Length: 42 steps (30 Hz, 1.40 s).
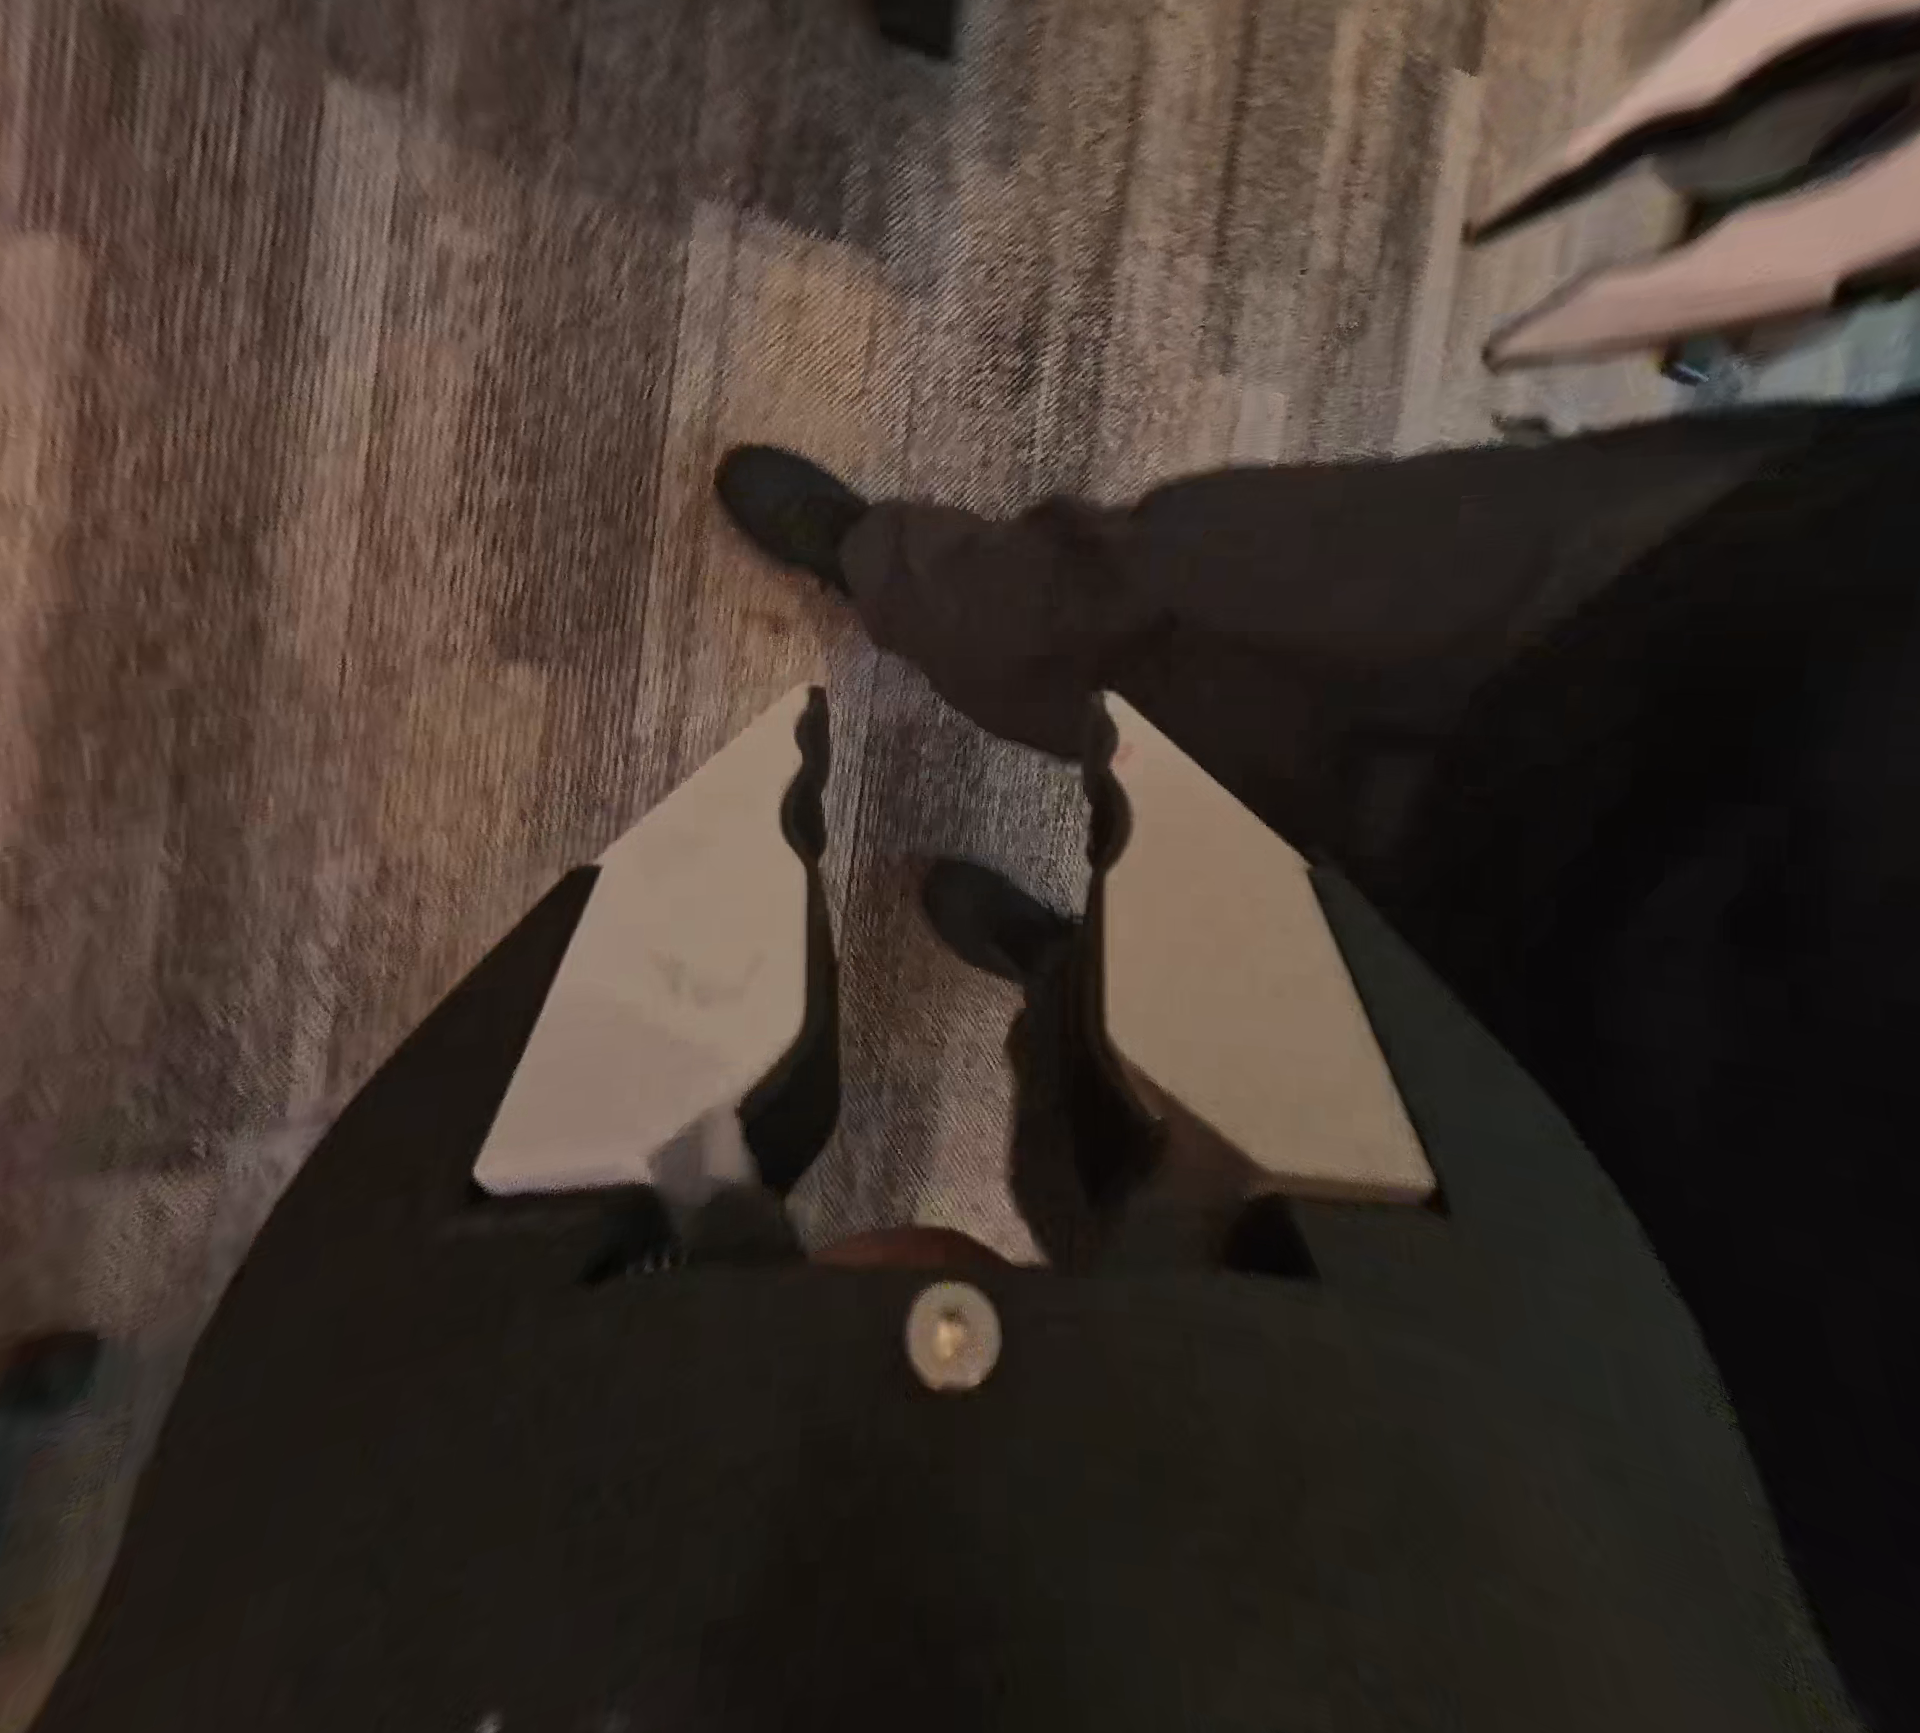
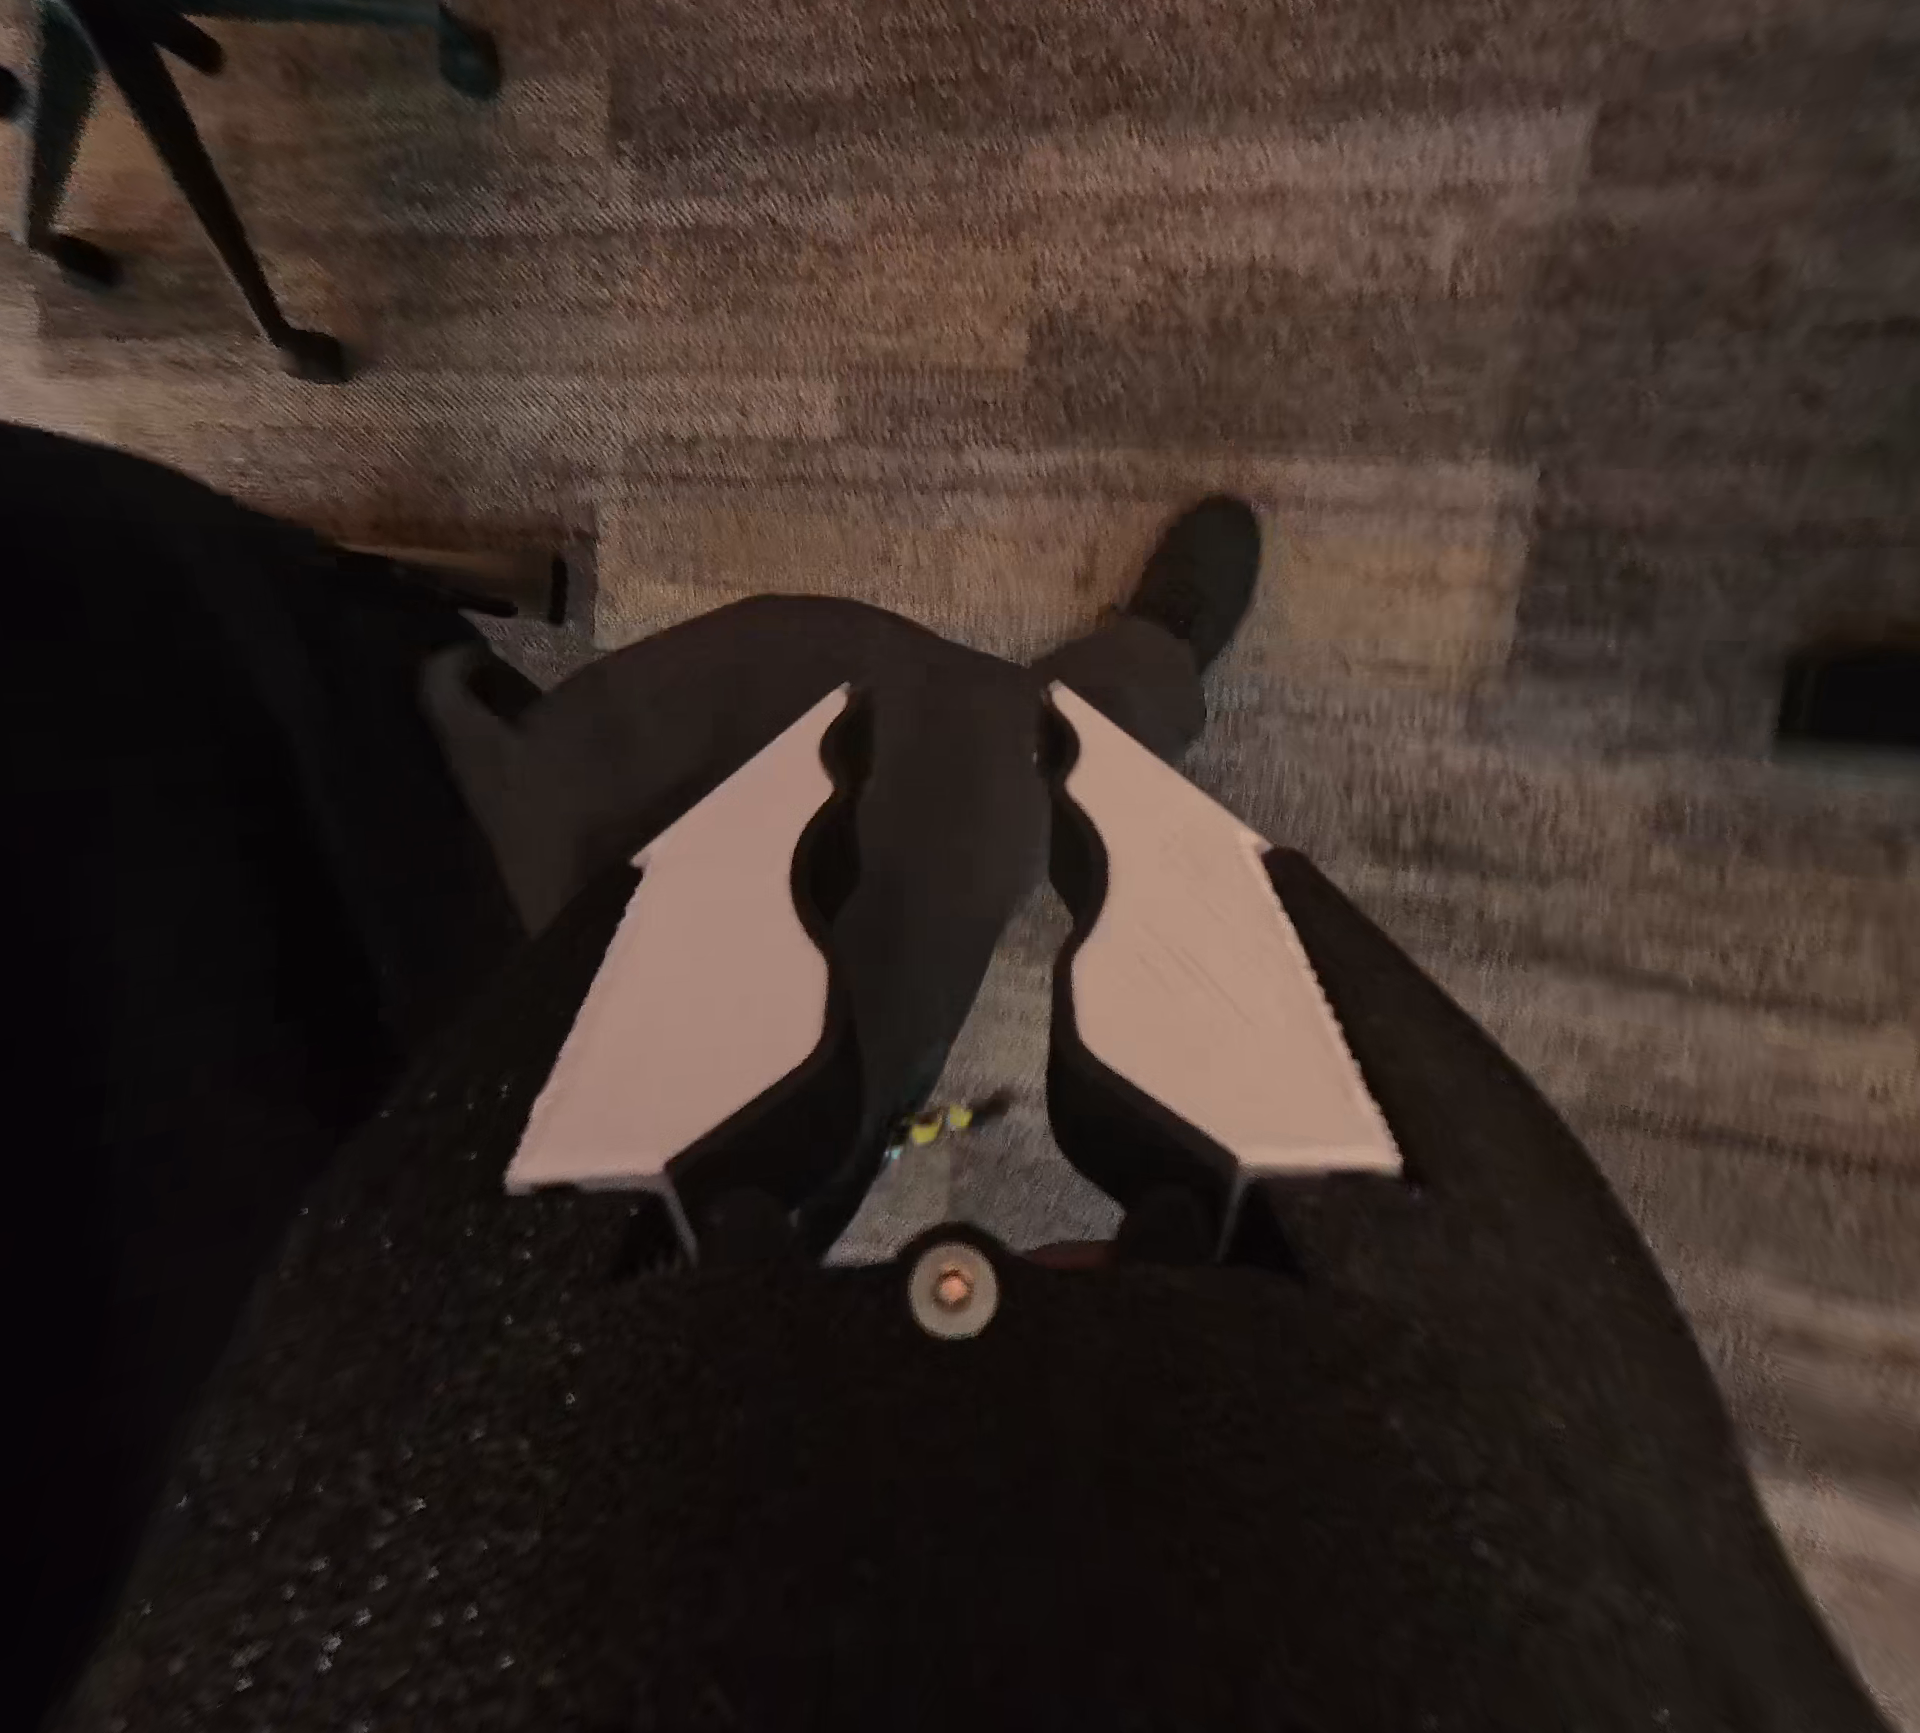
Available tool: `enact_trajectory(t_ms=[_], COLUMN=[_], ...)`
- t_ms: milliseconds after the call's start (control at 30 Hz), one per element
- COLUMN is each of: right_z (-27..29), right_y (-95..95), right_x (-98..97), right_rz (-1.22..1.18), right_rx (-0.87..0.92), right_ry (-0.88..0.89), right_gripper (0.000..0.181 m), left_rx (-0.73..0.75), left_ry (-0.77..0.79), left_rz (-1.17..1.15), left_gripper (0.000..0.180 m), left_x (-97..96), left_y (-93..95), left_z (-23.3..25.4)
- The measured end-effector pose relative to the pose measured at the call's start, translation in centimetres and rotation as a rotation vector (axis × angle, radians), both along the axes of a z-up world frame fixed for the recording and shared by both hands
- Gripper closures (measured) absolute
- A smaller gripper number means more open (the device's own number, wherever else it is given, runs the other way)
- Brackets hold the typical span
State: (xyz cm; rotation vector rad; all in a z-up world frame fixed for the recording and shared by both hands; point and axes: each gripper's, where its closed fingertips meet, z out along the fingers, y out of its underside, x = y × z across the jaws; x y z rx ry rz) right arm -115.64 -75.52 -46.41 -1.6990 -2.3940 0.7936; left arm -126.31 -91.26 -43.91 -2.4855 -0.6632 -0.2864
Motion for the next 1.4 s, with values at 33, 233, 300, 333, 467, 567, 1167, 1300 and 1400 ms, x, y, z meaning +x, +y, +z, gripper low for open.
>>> enact_trajectory(t_ms=[33,233,300,333,467,567,1167,1300,1400], right_z=[-0.3,1.5,2.4,2.7,2.7,1.6,-16.5,-19.3,-19.9], right_y=[0.1,-0.4,-1.0,-1.5,-5.7,-11.0,-46.4,-47.9,-46.6], right_x=[-3.3,-22.1,-28.5,-31.8,-44.1,-51.5,-72.9,-78.9,-82.9], right_rz=[0.036,0.319,0.443,0.493,0.596,0.560,0.705,0.633,0.485], right_rx=[-0.019,-0.074,-0.019,0.001,0.049,0.040,-0.365,-0.466,-0.565], right_ry=[0.006,-0.036,-0.012,0.005,0.033,0.014,-0.145,-0.145,-0.183], right_gripper=[0.150,0.147,0.147,0.148,0.148,0.148,0.150,0.150,0.153], left_rx=[-0.041,-0.192,-0.224,-0.235,-0.228,-0.198,-0.587,-0.665,-0.687], left_ry=[-0.024,-0.006,-0.010,-0.016,-0.038,-0.035,0.010,-0.073,-0.141], left_rz=[0.045,0.290,0.410,0.473,0.651,0.712,0.618,0.549,0.531], left_gripper=[0.132,0.116,0.094,0.083,0.071,0.078,0.117,0.103,0.097], left_x=[-1.1,-10.4,-14.1,-16.0,-24.4,-32.7,-64.6,-65.7,-66.7], left_y=[-1.4,-8.8,-11.3,-12.7,-18.8,-24.2,-57.8,-64.0,-65.6], left_z=[-0.7,-0.4,-1.3,-2.0,-6.3,-10.2,-52.3,-63.7,-69.8])
